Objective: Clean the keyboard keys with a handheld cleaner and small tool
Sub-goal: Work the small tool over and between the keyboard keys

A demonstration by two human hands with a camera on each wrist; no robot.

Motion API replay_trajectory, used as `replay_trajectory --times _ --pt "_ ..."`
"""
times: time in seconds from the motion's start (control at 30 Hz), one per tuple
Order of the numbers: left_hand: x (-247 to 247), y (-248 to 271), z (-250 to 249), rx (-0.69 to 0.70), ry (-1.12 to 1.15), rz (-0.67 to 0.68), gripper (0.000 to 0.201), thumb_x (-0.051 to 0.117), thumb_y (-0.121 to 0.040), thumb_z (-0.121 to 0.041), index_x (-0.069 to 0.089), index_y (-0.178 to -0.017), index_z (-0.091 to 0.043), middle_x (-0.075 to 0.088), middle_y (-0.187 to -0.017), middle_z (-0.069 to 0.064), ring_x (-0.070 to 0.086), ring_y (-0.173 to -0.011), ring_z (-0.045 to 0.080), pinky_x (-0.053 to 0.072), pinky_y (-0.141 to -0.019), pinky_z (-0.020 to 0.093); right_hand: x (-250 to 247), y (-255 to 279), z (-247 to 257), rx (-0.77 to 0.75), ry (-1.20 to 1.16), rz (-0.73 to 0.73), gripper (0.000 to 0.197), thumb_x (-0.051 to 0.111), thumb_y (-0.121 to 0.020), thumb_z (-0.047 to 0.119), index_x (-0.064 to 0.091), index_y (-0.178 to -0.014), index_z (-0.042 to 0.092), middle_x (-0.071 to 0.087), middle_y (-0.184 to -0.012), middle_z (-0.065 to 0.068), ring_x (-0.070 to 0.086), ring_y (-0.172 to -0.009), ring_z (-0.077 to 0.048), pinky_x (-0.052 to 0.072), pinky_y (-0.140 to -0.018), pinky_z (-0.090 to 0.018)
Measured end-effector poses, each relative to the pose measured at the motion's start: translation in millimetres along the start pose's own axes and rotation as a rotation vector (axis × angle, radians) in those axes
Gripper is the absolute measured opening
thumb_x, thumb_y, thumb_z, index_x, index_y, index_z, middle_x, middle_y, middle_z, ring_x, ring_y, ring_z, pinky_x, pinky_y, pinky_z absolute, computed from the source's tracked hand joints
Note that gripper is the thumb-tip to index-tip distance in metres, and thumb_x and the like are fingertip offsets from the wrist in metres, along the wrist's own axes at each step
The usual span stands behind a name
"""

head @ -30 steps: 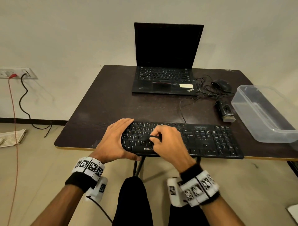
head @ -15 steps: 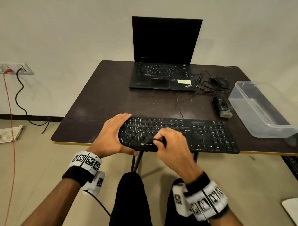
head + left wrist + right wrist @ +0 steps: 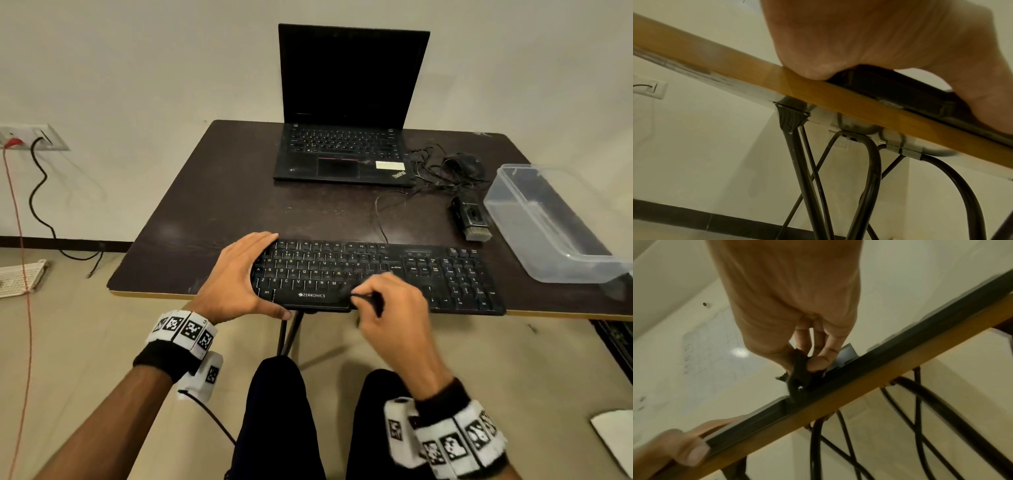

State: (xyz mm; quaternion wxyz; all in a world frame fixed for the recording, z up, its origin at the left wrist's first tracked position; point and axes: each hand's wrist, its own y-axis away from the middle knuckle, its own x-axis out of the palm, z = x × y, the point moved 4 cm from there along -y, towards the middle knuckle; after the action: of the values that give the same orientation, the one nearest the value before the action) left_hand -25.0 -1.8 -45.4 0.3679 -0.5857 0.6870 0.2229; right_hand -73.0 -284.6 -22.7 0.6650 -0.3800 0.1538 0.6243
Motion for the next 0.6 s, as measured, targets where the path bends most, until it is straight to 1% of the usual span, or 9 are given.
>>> replay_trajectory --times 0.07,0.17,0.2,0.27,0.33,0.4,0.47,0.53,0.6 --pt "1 1 -1 -0.015 0.006 -0.002 0.144 0.091 -0.035 -0.076 0.035 -0.160 -0.032 0.032 -0.162 -0.017 0.021 -0.151 0.004 0.016 -0.128 0.040 -9 0 -13 0.062 0.025 -0.063 0.017 0.083 -0.085 0.008 0.075 -0.083 0.023 0.069 -0.086 0.013 0.063 -0.078 -0.006 0.051 -0.075 -0.024" --pt "0 0 -2 -0.013 0.009 -0.004 0.144 0.091 -0.035 -0.076 0.036 -0.159 -0.031 0.034 -0.161 -0.016 0.024 -0.151 0.006 0.018 -0.129 0.043 21 -5 13 -0.040 -0.060 -0.046 0.016 0.083 -0.085 0.007 0.075 -0.084 0.019 0.069 -0.086 0.011 0.062 -0.078 -0.004 0.043 -0.076 -0.008" --pt "-1 0 -1 -0.004 -0.001 -0.007 0.144 0.091 -0.035 -0.077 0.037 -0.159 -0.029 0.035 -0.161 -0.015 0.025 -0.151 0.007 0.019 -0.129 0.046 36 -6 27 -0.088 -0.093 -0.011 0.014 0.083 -0.085 0.007 0.074 -0.084 0.018 0.070 -0.087 0.009 0.063 -0.079 -0.006 0.045 -0.076 -0.010" --pt "-2 1 -1 0.017 -0.016 -0.003 0.144 0.090 -0.036 -0.078 0.038 -0.159 -0.026 0.036 -0.161 -0.012 0.027 -0.152 0.008 0.022 -0.129 0.049 58 -7 50 -0.153 -0.137 0.066 0.012 0.082 -0.083 0.009 0.074 -0.086 0.017 0.071 -0.090 0.006 0.066 -0.082 -0.011 0.052 -0.077 -0.024" --pt "-2 0 -2 0.026 -0.025 0.019 0.146 0.089 -0.036 -0.079 0.036 -0.161 -0.024 0.035 -0.162 -0.010 0.025 -0.152 0.007 0.022 -0.129 0.049 58 -7 54 -0.176 -0.115 0.107 0.012 0.082 -0.083 0.009 0.074 -0.085 0.018 0.070 -0.090 0.006 0.067 -0.082 -0.013 0.054 -0.076 -0.031" --pt "-3 -2 -4 0.025 -0.059 0.062 0.150 0.085 -0.037 -0.085 0.031 -0.163 -0.024 0.032 -0.164 -0.010 0.020 -0.152 0.002 0.015 -0.131 0.046 38 -5 37 -0.132 -0.066 0.078 0.015 0.082 -0.084 0.007 0.074 -0.084 0.021 0.070 -0.089 0.009 0.065 -0.081 -0.008 0.051 -0.075 -0.019" --pt "-4 -2 -7 0.027 -0.155 0.113 0.153 0.077 -0.040 -0.092 0.021 -0.165 -0.024 0.025 -0.167 -0.010 0.009 -0.151 -0.004 -0.003 -0.132 0.039 5 -2 8 -0.033 -0.023 -0.005 0.018 0.083 -0.086 0.008 0.075 -0.083 0.024 0.070 -0.088 0.013 0.062 -0.078 -0.004 0.042 -0.073 -0.009" --pt "0 -6 -17 0.050 -0.276 0.137 0.157 0.067 -0.041 -0.102 0.015 -0.166 -0.022 0.021 -0.169 -0.008 0.003 -0.155 -0.001 -0.015 -0.129 0.038 -27 -2 -22 0.060 0.017 -0.092 0.018 0.082 -0.086 0.008 0.075 -0.083 0.024 0.069 -0.086 0.014 0.061 -0.076 -0.003 0.041 -0.072 -0.013" --pt "10 -14 -35 0.103 -0.365 0.129 0.159 0.055 -0.041 -0.109 0.014 -0.167 -0.019 0.019 -0.171 -0.004 0.002 -0.160 0.008 -0.015 -0.129 0.043 -35 -5 -34 0.080 0.031 -0.123 0.017 0.082 -0.086 0.009 0.075 -0.083 0.024 0.069 -0.086 0.016 0.061 -0.077 0.000 0.045 -0.073 -0.016"
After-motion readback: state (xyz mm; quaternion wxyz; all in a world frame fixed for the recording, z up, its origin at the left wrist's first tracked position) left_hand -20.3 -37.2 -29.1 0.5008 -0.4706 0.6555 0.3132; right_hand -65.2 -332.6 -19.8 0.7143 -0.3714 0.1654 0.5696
